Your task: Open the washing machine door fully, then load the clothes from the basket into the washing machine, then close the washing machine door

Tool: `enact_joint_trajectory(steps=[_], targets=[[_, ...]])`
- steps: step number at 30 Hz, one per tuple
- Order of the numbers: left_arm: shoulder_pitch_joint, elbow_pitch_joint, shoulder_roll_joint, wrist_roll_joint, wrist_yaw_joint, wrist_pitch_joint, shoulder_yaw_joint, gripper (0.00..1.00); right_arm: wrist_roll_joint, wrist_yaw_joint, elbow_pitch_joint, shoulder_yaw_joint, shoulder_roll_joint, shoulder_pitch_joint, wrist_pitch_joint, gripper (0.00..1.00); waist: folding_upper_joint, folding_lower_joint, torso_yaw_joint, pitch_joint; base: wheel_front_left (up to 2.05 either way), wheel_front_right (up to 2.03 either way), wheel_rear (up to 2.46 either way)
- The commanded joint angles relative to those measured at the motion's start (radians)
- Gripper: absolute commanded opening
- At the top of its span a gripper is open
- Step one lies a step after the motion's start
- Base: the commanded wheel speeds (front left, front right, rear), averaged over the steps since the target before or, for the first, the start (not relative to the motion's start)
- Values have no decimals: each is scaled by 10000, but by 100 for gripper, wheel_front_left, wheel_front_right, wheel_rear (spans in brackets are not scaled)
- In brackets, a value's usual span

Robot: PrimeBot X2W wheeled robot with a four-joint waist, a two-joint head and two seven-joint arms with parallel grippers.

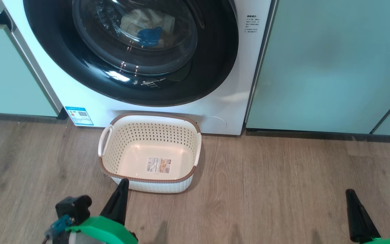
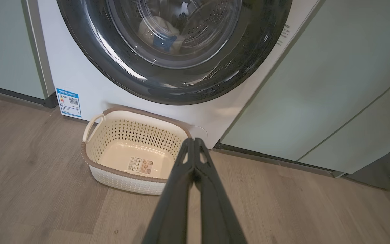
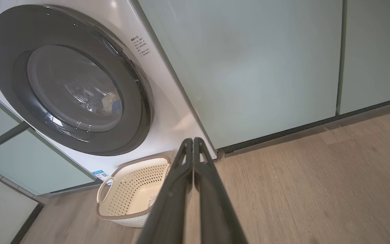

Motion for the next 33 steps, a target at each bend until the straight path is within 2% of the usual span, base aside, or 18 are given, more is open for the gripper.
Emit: enact_joint_trajectory(steps=[1, 33], targets=[[-503, -218, 53, -319, -95, 71, 210, 0, 351, -7, -234, -6, -185, -447, 37, 0, 0, 0, 9, -5, 0, 0, 0], [-1029, 524, -47, -3785, -605, 607, 696, 0, 3900, -16, 371, -153, -317, -1152, 625, 0, 0, 0, 167, -87, 0, 0, 0]])
